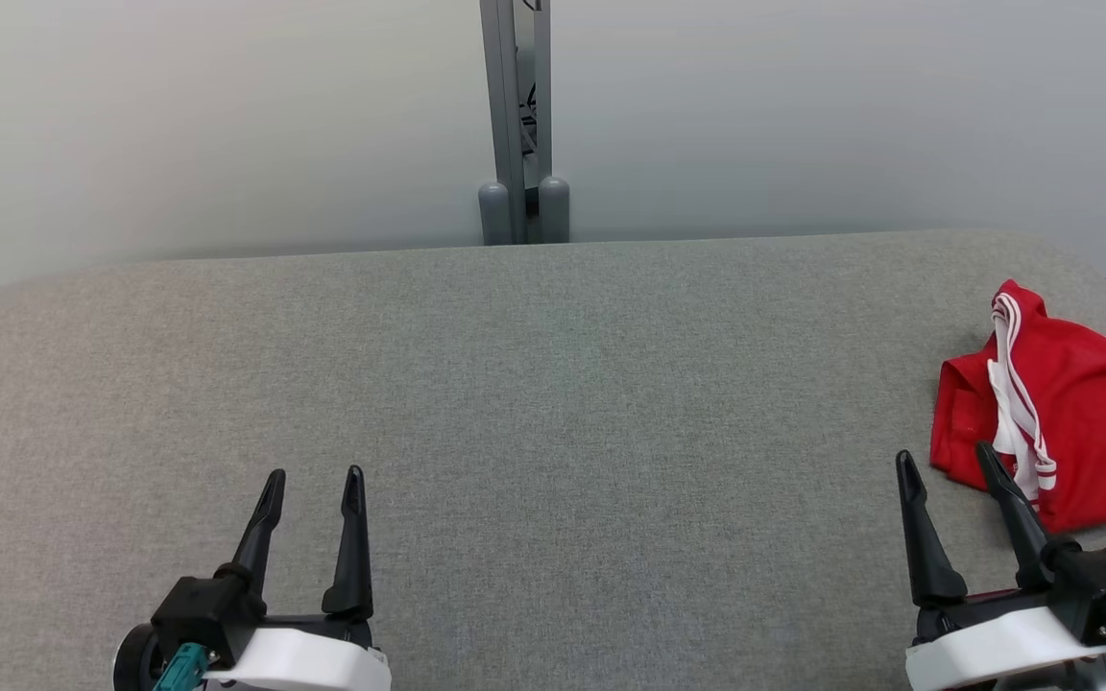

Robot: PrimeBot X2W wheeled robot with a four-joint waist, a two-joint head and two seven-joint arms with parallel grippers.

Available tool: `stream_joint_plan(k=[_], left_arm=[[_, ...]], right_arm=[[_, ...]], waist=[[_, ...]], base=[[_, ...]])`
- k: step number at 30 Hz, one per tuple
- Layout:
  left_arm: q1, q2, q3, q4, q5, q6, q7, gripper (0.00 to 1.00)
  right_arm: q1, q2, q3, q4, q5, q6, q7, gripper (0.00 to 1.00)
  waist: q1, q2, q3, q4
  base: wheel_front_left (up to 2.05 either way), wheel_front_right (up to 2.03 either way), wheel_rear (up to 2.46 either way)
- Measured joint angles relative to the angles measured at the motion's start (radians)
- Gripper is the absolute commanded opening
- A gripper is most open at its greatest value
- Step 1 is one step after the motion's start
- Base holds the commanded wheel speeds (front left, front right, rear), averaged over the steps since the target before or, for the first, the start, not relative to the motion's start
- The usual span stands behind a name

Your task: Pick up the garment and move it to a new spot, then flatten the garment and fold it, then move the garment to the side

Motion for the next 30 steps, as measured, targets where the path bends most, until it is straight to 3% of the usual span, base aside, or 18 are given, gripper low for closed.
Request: stream_joint_plan(k=[4,16,30], left_arm=[[0.001,0.0,0.016,0.01,-0.026,-0.002,0.0,1.0],[0.003,0.0,0.038,0.014,-0.061,-0.063,0.0,1.0],[0.005,0.0,0.057,0.023,-0.09,-0.088,0.0,1.0]], right_arm=[[-0.001,0.0,0.002,0.0,0.0,0.0,0.0,1.0],[-0.001,0.0,0.005,-0.001,0.0,0.0,0.0,1.0],[-0.003,0.0,0.014,-0.002,0.002,0.0,0.0,1.0]], waist=[[0.0,0.0,-0.002,0.001],[0.0,0.0,-0.002,0.006],[0.0,0.0,0.0,0.01]], base=[[0.0,0.0,0.0],[0.0,0.0,0.0],[0.0,0.0,0.0]])
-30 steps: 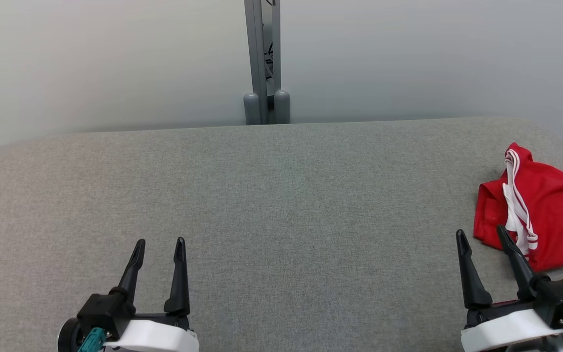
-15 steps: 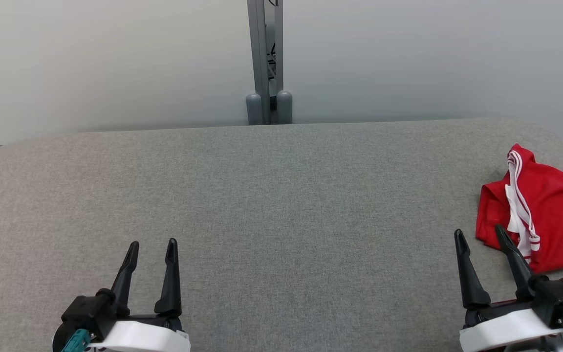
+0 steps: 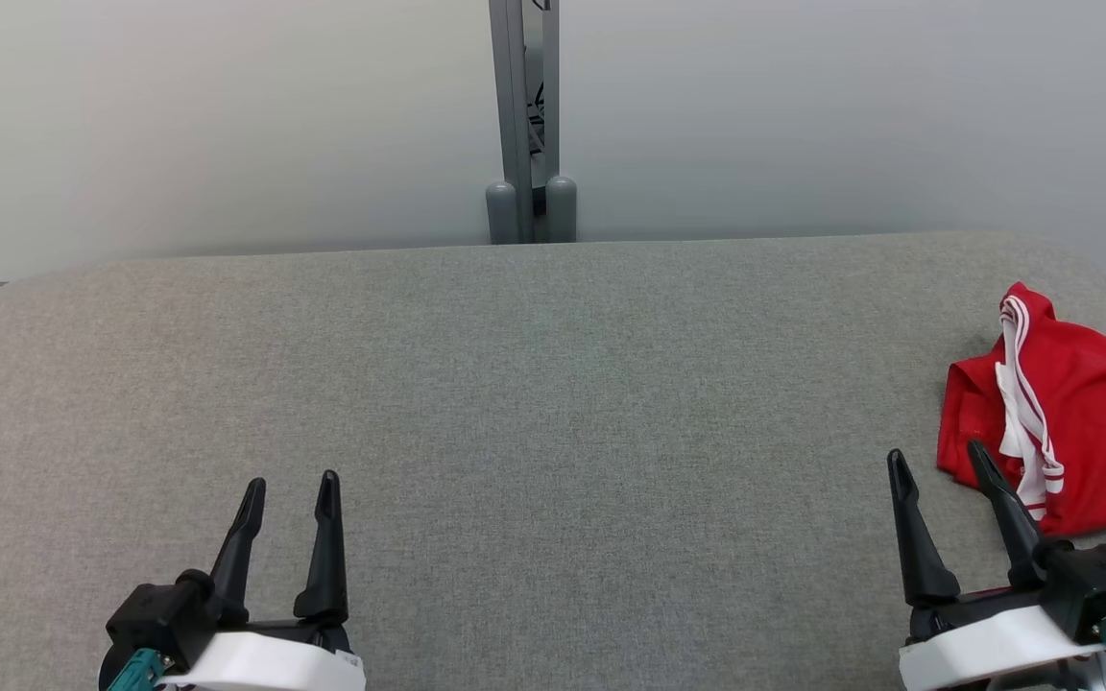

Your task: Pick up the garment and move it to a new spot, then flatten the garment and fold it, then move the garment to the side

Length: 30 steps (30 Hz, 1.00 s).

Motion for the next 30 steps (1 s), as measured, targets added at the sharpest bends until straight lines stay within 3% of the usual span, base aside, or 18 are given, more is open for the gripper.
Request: stream_joint_plan(k=[27,30], left_arm=[[0.0,0.0,0.001,0.024,-0.034,-0.009,0.0,1.0],[0.0,0.0,-0.007,0.029,0.004,-0.008,0.0,1.0]], right_arm=[[-0.002,0.0,-0.007,0.0,-0.003,0.0,0.0,1.0],[-0.004,0.0,-0.006,0.001,-0.003,0.0,0.0,1.0]], waist=[[0.0,0.0,-0.003,0.0],[0.0,0.0,-0.003,-0.001]], base=[[0.0,0.0,0.0],[0.0,0.0,0.0]])
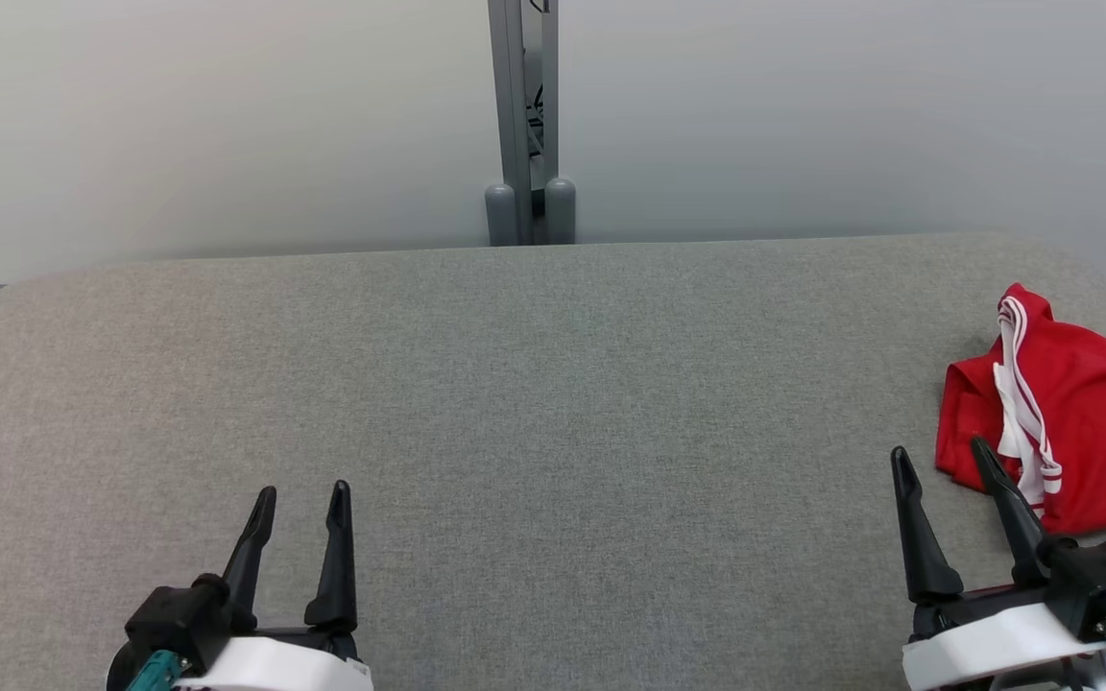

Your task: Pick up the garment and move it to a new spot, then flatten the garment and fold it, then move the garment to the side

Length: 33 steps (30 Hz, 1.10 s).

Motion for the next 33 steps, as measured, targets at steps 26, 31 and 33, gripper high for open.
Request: stream_joint_plan(k=[26,31,33], left_arm=[[0.016,-0.001,-0.04,0.022,0.094,0.052,0.0,0.0],[0.057,-0.004,-0.044,0.072,0.091,0.052,0.005,0.0],[0.062,-0.005,-0.044,0.075,0.058,0.052,0.013,0.0]], right_arm=[[0.002,0.001,-0.037,0.023,0.005,0.0,0.0,0.0],[0.041,0.018,-0.039,0.078,0.008,0.0,0.004,0.0],[0.045,0.019,-0.044,0.083,0.04,0.0,0.019,0.0]], waist=[[0.0,0.0,-0.014,-0.001],[-0.0001,0.0,-0.014,-0.001],[0.0,0.0,-0.014,-0.001]], base=[[0.0,0.0,0.0],[0.0,0.0,0.0],[0.0,0.0,0.0]])
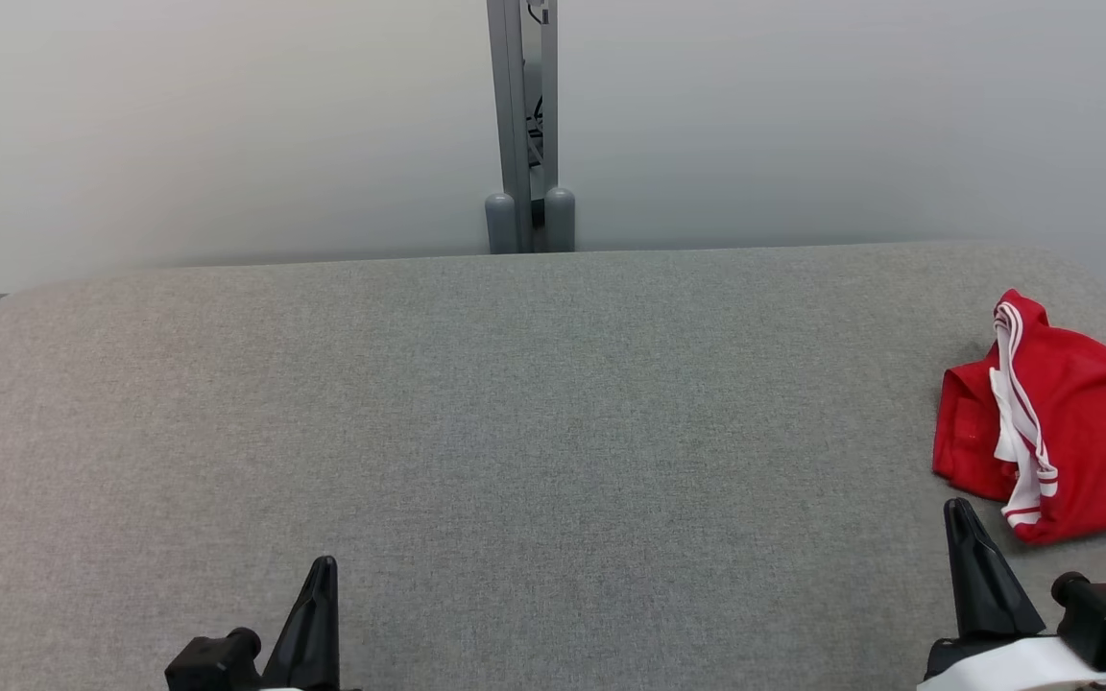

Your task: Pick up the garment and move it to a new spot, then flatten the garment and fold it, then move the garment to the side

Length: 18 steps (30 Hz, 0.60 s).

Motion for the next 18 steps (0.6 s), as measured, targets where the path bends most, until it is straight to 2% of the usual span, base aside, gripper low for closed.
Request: stream_joint_plan(k=[18], left_arm=[[-0.026,0.002,0.005,-0.016,-0.31,-0.036,0.042,0.0]], right_arm=[[-0.001,-0.001,-0.068,-0.013,0.342,0.0,0.118,0.0]], waist=[[0.0,0.0,0.004,0.002]], base=[[0.0,0.0,0.0]])
